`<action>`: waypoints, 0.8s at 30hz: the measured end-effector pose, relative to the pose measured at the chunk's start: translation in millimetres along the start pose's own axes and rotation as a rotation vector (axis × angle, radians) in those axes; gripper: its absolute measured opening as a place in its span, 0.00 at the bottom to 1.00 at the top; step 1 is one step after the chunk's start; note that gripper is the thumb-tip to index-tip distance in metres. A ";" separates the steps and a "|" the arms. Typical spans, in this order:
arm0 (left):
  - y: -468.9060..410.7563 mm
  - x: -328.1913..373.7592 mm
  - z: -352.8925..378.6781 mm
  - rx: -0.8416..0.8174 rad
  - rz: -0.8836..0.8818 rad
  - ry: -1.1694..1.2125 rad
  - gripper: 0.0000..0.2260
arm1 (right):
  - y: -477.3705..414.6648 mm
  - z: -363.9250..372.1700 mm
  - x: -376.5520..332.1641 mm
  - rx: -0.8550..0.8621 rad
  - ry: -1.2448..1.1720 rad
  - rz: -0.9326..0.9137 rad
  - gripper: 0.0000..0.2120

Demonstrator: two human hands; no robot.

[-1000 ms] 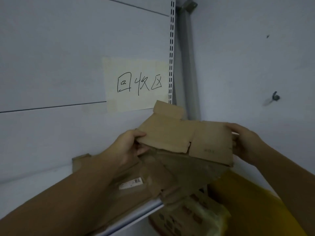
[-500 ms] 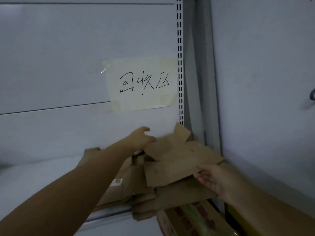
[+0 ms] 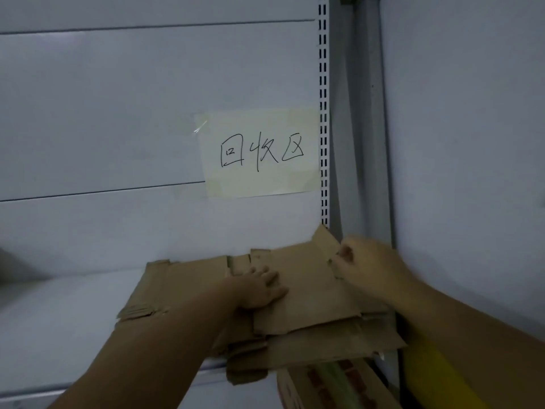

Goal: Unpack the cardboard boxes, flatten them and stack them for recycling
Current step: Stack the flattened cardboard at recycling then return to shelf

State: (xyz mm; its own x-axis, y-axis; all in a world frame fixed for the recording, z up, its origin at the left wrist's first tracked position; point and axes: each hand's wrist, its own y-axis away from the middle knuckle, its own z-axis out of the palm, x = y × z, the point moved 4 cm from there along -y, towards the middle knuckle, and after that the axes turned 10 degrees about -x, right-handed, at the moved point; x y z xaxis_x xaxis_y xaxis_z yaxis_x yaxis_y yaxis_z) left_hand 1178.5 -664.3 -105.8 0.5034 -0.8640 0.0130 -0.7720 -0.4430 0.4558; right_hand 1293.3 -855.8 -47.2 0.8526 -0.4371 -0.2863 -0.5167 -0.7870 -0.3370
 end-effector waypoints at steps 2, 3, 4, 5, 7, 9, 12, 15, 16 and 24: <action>7.6 -0.4 -9.0 0.048 0.022 0.085 0.31 | -18.2 21.8 -20.8 -0.149 0.027 -0.142 0.15; 12.1 -1.3 -14.1 0.104 0.040 0.101 0.29 | -25.8 33.0 -30.0 -0.217 0.048 -0.179 0.19; 17.5 -3.8 -20.4 0.161 0.056 0.088 0.27 | -32.3 43.7 -39.0 -0.270 0.058 -0.203 0.23; 23.9 -8.2 -26.7 0.206 0.067 0.062 0.25 | -37.4 53.2 -48.3 -0.315 0.059 -0.217 0.26; 40.3 -29.4 -38.7 0.291 0.044 0.078 0.24 | -46.6 69.3 -69.1 -0.380 0.093 -0.237 0.30; 62.0 -66.0 -49.5 0.373 -0.037 0.097 0.24 | -53.9 79.5 -96.6 -0.414 0.142 -0.257 0.31; 104.4 -134.3 -59.0 0.427 -0.215 -0.006 0.25 | -58.9 91.6 -162.2 -0.417 0.152 -0.337 0.29; 158.2 -202.6 -48.2 0.485 -0.364 -0.009 0.24 | -53.4 109.8 -246.1 -0.430 0.144 -0.437 0.30; 178.1 -222.9 -38.5 0.497 -0.395 0.010 0.24 | -49.0 117.2 -274.5 -0.437 0.157 -0.484 0.30; 378.9 -401.2 61.7 0.481 -0.611 0.122 0.25 | 16.6 162.8 -501.4 -0.406 0.246 -0.814 0.29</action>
State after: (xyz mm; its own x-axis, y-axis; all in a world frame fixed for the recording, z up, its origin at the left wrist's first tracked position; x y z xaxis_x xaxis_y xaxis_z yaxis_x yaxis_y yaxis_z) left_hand 660.0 -500.3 6.8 0.9104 -0.4137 -0.0052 -0.4137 -0.9102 -0.0216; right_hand 844.5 -578.8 -55.2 0.9560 0.2710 0.1125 0.2726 -0.9621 0.0012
